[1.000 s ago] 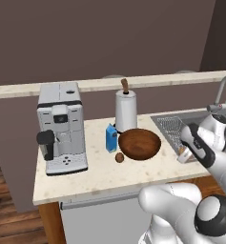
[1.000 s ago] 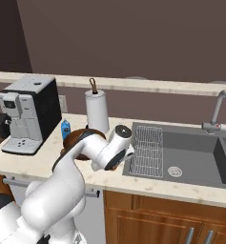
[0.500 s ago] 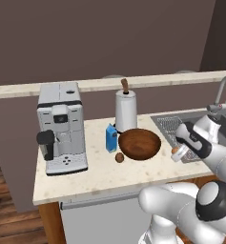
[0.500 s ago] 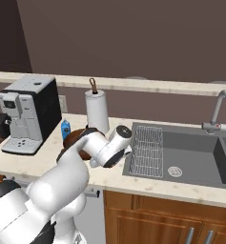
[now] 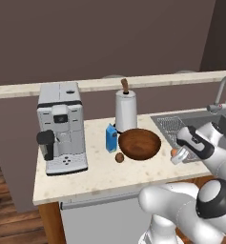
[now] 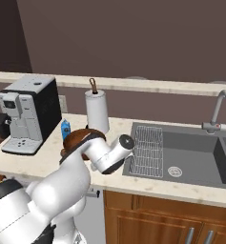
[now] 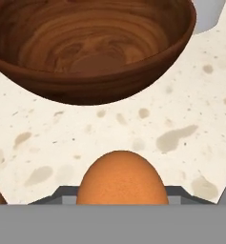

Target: Gather the eggs and milk located in the vicinity of the sink area and place them right next to the bowl.

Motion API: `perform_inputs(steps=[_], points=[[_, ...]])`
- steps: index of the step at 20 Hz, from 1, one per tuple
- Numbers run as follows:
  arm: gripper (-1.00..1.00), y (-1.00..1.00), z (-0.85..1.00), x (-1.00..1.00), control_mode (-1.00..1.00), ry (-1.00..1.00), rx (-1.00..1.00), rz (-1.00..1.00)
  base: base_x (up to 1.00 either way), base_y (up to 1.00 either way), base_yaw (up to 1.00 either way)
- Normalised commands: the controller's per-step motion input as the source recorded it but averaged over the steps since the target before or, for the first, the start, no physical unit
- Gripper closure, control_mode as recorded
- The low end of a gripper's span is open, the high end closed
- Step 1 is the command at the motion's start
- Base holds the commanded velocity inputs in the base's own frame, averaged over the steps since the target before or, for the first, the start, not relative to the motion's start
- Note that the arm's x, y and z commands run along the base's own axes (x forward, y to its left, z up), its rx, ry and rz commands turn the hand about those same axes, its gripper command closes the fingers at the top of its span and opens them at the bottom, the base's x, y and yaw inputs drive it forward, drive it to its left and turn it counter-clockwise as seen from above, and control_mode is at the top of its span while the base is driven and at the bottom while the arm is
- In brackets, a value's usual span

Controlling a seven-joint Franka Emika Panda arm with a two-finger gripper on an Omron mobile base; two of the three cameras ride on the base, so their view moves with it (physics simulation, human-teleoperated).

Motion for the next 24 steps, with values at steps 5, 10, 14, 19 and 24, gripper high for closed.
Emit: perform_inputs(steps=[5, 10, 14, 19, 24], points=[[1.0, 0.13, 0.0, 0.0, -1.0, 0.0, 0.0, 0.0, 0.0, 0.0, 0.0], [1.0, 0.07, 0.0, 0.2, -1.0, 0.01, 0.0, 0.03, 0.0, 0.0, 0.0], [1.0, 0.02, -0.05, 0.27, -1.0, 0.0, 0.03, 0.09, 0.0, 0.0, 0.0], [1.0, 0.0, -0.22, 0.25, -1.0, 0.01, 0.06, 0.1, 0.0, 0.0, 0.0], [1.0, 0.0, 0.0, 0.18, -1.0, 0.0, 0.0, 0.06, 0.0, 0.0, 0.0]])
